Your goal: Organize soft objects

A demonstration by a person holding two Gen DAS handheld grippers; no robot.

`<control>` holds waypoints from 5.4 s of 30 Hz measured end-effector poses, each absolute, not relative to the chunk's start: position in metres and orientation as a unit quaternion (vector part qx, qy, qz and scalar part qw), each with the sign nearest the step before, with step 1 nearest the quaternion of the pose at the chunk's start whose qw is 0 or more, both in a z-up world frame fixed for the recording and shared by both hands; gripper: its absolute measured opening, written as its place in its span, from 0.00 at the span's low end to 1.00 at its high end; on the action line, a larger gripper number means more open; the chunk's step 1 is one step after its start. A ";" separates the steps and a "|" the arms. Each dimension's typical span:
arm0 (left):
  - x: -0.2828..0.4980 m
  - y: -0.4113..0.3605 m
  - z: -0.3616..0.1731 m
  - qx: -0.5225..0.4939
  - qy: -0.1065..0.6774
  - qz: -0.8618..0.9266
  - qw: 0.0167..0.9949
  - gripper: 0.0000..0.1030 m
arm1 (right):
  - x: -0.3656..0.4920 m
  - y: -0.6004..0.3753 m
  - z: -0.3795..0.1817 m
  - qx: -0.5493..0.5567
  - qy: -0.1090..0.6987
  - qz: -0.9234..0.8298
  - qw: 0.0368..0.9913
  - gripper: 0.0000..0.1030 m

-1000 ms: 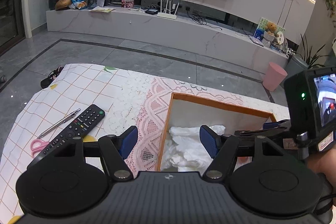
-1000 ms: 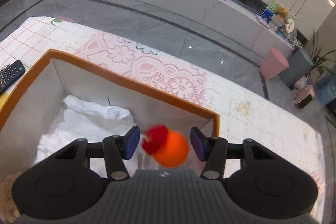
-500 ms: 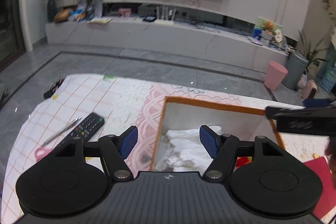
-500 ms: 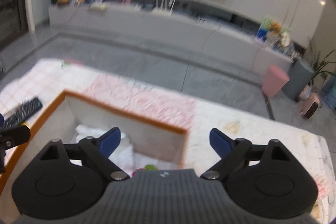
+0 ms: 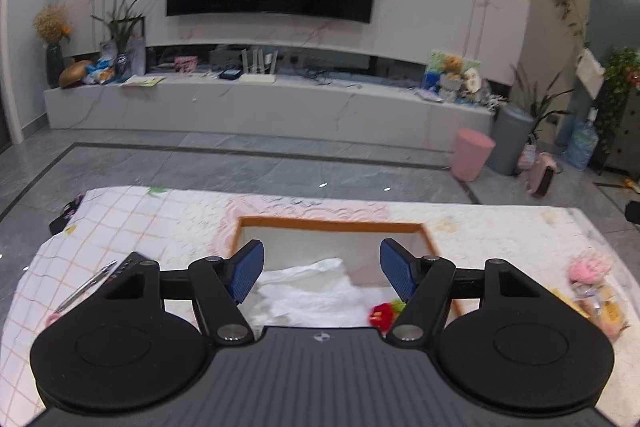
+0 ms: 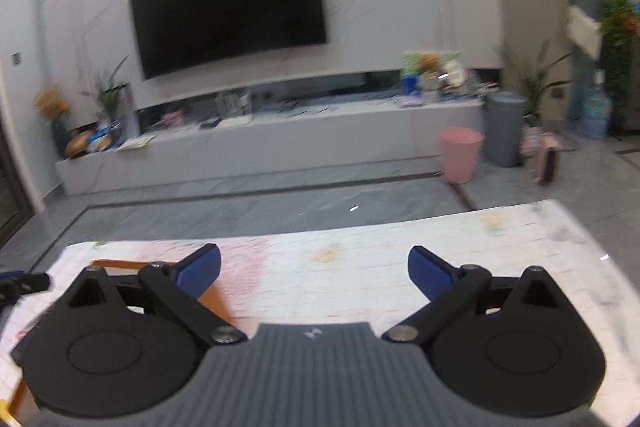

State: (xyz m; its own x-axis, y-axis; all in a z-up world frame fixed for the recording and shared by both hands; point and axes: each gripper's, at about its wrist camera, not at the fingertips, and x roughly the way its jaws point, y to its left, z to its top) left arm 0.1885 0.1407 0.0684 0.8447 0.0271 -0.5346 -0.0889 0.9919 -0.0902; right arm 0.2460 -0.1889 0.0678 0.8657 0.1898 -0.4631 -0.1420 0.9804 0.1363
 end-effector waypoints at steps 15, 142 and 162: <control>0.174 0.017 0.069 0.009 0.282 -0.042 0.958 0.77 | 0.225 -0.336 0.014 0.142 0.228 -0.067 0.961 0.97; 0.263 -0.255 -0.129 0.045 0.323 -0.108 0.939 0.80 | 0.229 -0.413 -0.052 0.067 0.388 -0.034 0.919 0.51; 0.206 -0.215 -0.115 0.039 0.371 -0.116 0.921 0.05 | 0.234 -0.413 -0.058 0.057 0.401 -0.048 0.913 0.51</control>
State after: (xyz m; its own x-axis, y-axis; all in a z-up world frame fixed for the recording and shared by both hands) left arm 0.2055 -0.2151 -0.1152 0.6978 -0.1853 -0.6919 0.2434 0.9698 -0.0142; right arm 0.2336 -0.4128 -0.0581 0.6735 -0.0413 -0.7380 0.1332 0.9889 0.0662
